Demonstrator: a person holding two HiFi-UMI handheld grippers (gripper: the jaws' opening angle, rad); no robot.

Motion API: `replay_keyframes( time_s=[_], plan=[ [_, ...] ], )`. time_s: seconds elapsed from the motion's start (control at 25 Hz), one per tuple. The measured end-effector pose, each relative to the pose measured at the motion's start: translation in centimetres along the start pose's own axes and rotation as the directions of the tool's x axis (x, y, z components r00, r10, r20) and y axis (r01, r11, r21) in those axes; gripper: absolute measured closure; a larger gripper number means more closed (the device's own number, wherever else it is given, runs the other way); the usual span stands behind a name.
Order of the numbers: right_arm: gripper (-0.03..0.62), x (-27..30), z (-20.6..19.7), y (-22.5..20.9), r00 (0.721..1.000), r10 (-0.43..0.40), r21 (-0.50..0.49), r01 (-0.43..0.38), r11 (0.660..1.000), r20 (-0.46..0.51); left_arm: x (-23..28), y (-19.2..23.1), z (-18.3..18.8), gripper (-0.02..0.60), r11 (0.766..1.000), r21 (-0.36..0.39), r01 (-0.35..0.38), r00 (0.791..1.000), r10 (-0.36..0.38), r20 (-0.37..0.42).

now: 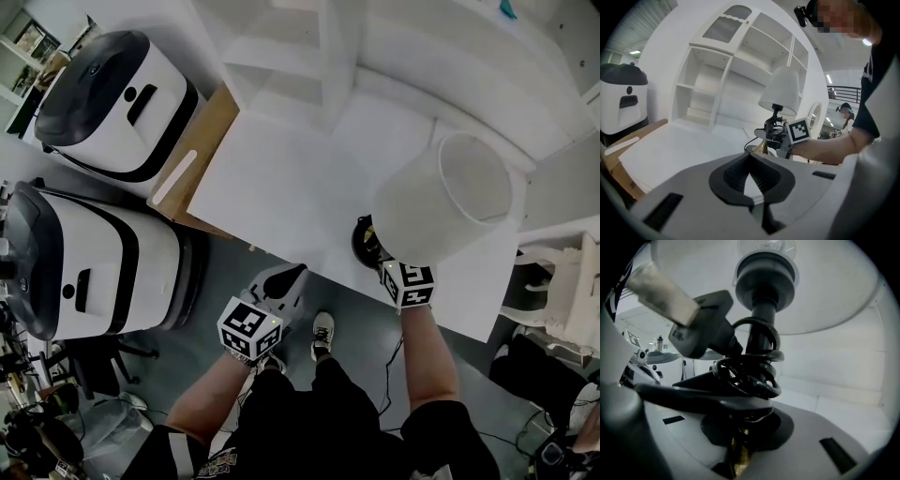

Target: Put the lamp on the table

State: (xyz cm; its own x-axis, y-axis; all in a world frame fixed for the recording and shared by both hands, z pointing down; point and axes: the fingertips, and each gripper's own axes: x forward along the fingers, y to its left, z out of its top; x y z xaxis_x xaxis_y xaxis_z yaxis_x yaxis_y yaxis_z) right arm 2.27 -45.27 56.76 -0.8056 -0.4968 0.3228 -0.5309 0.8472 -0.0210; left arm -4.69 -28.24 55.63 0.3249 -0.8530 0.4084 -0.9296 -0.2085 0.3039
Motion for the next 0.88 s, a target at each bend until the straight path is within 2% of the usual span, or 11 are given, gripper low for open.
replay_keyframes(
  time_s=[0.88],
  plan=[
    [0.533,8.6,0.2,-1.9,1.000,0.024,-0.045,-0.023,0.999,0.016,-0.2,2.9,-1.9,0.581,0.996,-0.059,-0.060,0.998,0.059,-0.024]
  ],
)
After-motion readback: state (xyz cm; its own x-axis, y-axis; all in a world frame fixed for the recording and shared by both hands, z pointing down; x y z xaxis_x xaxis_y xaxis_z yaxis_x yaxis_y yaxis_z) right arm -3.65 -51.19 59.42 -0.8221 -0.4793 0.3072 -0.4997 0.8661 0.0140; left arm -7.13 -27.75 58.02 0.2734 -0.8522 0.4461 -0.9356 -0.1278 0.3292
